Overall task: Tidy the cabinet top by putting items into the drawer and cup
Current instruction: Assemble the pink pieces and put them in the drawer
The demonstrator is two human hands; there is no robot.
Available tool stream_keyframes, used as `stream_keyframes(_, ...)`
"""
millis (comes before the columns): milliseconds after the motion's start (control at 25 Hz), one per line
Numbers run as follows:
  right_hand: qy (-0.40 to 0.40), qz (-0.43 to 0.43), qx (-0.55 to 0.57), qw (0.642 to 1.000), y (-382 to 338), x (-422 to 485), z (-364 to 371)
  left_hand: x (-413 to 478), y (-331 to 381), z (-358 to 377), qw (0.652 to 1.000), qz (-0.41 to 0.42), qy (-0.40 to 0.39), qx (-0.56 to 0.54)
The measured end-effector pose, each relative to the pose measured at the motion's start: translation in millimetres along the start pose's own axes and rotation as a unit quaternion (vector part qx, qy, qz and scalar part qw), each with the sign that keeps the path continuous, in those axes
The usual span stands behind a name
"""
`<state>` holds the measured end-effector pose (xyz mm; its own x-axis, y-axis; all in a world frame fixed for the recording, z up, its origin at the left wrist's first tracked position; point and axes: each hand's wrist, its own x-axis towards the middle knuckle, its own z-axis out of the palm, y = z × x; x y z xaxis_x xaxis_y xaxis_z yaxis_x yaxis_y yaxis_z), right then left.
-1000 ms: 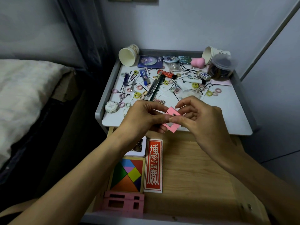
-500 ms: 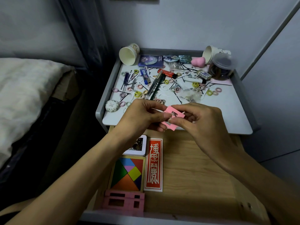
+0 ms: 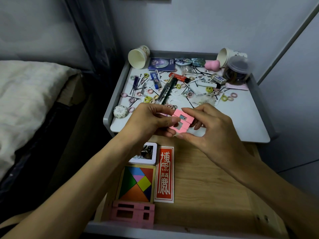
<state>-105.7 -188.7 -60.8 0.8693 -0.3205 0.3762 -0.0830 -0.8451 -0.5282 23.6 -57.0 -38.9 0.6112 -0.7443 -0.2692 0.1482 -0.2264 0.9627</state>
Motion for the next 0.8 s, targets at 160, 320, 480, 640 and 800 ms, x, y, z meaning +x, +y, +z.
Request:
stream_keyframes(160,0.003,-0.01,-0.008,1.0,-0.1,0.6,1.6,-0.2,0.5,-0.3,1.0,-0.002,0.004,0.002)
stream_keyframes(320,0.002,-0.016,-0.016,1.0,0.4,0.5,2.7,-0.2,-0.4,-0.3,1.0,-0.003,0.007,0.004)
stream_keyframes(480,0.008,-0.03,-0.027,0.999,1.1,0.6,3.4,0.7,-0.9,-1.0,1.0,-0.003,0.012,-0.001)
stream_keyframes(640,0.012,-0.046,-0.035,0.998,0.4,-0.7,4.4,1.1,-2.3,-2.9,1.0,-0.002,0.008,0.004)
stream_keyframes(800,0.021,-0.054,-0.051,0.997,-3.0,-1.7,5.4,1.0,-3.1,-4.5,1.0,-0.006,0.009,-0.001)
